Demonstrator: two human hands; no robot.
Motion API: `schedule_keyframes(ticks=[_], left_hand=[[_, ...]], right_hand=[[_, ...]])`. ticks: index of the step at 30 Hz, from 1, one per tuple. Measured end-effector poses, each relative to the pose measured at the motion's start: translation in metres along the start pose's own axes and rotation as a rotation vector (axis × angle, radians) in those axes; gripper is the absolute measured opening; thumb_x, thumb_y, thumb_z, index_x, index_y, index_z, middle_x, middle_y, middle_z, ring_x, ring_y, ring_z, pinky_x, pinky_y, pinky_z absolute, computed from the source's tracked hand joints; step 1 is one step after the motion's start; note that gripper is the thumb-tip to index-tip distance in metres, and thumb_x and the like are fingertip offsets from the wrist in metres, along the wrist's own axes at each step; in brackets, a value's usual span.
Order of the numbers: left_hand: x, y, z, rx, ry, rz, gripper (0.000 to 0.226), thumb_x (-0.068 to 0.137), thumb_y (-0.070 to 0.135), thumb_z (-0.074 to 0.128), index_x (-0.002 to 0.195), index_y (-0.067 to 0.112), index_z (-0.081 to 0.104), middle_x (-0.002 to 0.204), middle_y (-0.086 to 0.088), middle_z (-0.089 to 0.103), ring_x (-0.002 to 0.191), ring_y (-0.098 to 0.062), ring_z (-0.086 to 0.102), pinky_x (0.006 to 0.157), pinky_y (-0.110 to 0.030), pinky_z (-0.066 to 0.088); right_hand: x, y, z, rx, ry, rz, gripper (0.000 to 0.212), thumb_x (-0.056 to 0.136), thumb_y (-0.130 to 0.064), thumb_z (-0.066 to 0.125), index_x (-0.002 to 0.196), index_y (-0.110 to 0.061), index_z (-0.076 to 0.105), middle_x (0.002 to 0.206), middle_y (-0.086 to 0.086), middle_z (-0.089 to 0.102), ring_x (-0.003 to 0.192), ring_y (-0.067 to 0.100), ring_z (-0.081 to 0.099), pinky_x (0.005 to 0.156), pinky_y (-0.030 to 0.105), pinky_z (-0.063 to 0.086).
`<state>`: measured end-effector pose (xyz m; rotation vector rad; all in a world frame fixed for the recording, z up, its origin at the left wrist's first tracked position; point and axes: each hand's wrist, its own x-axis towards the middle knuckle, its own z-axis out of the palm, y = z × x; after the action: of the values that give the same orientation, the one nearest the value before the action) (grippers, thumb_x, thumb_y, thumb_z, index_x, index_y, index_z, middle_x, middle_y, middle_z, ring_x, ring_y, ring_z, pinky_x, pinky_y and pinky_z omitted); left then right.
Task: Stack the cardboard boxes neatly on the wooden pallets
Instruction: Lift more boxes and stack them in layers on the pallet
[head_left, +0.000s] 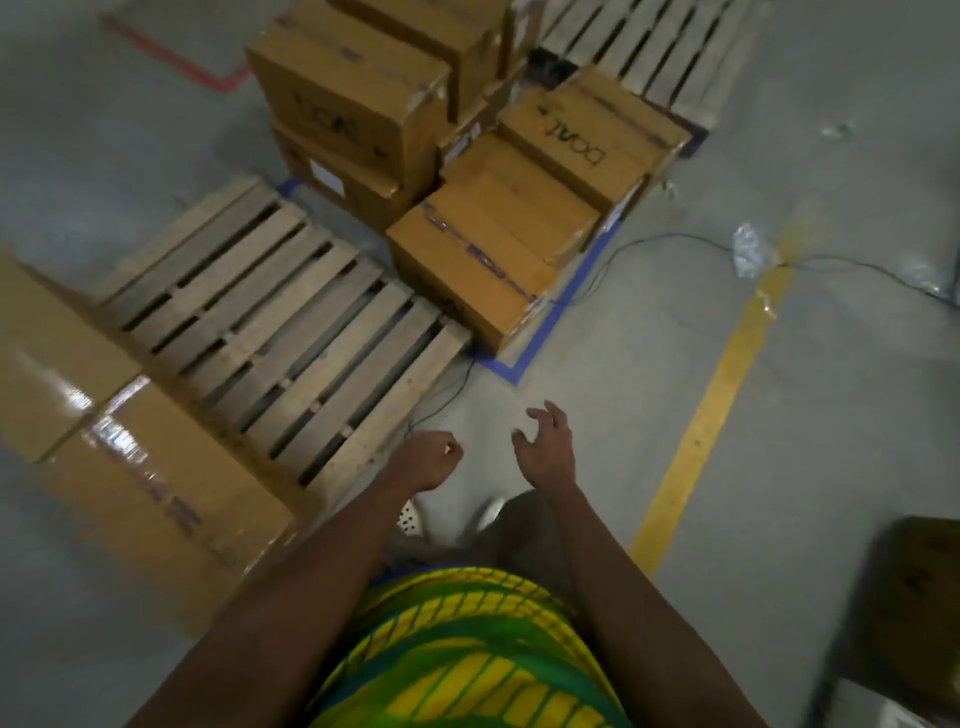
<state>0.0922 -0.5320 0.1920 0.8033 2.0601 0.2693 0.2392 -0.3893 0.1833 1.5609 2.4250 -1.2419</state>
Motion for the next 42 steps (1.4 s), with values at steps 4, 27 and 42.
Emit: schedule_keyframes(ticks=[4, 27, 42], left_hand=[[0.061, 0.047, -0.016, -0.055, -0.083, -0.036, 0.038, 0.103, 0.046, 0.047, 0.099, 0.014, 0.067, 0.109, -0.015, 0.070, 0.102, -0.033, 0.064, 0.089, -0.041, 0.052], [0.613, 0.045, 0.062, -0.950, 0.175, -0.867, 0.070, 0.076, 0.059, 0.065, 0.132, 0.019, 0.059, 0.133, -0.010, 0.062, 0.116, -0.031, 0.062, 0.102, -0.051, 0.050], [0.591, 0.071, 0.047, -1.198, 0.590, -1.063, 0.051, 0.075, 0.059, 0.067, 0.100, 0.015, 0.074, 0.100, -0.005, 0.071, 0.098, -0.028, 0.065, 0.092, -0.036, 0.051]], right_hand=[[0.076, 0.012, -0.027, -0.002, -0.017, 0.050, 0.042, 0.092, -0.023, 0.066, 0.132, -0.011, 0.061, 0.150, 0.009, 0.047, 0.136, 0.031, 0.045, 0.112, 0.045, 0.041], [0.727, 0.155, 0.093, -0.186, -0.167, 0.097, 0.075, 0.095, -0.044, 0.065, 0.151, -0.004, 0.037, 0.151, 0.021, 0.041, 0.138, 0.037, 0.040, 0.108, 0.047, 0.037], [0.682, 0.108, 0.093, -0.008, 0.125, 0.014, 0.074, 0.080, -0.074, 0.064, 0.119, -0.013, 0.053, 0.118, 0.002, 0.059, 0.113, 0.025, 0.057, 0.093, 0.048, 0.049]])
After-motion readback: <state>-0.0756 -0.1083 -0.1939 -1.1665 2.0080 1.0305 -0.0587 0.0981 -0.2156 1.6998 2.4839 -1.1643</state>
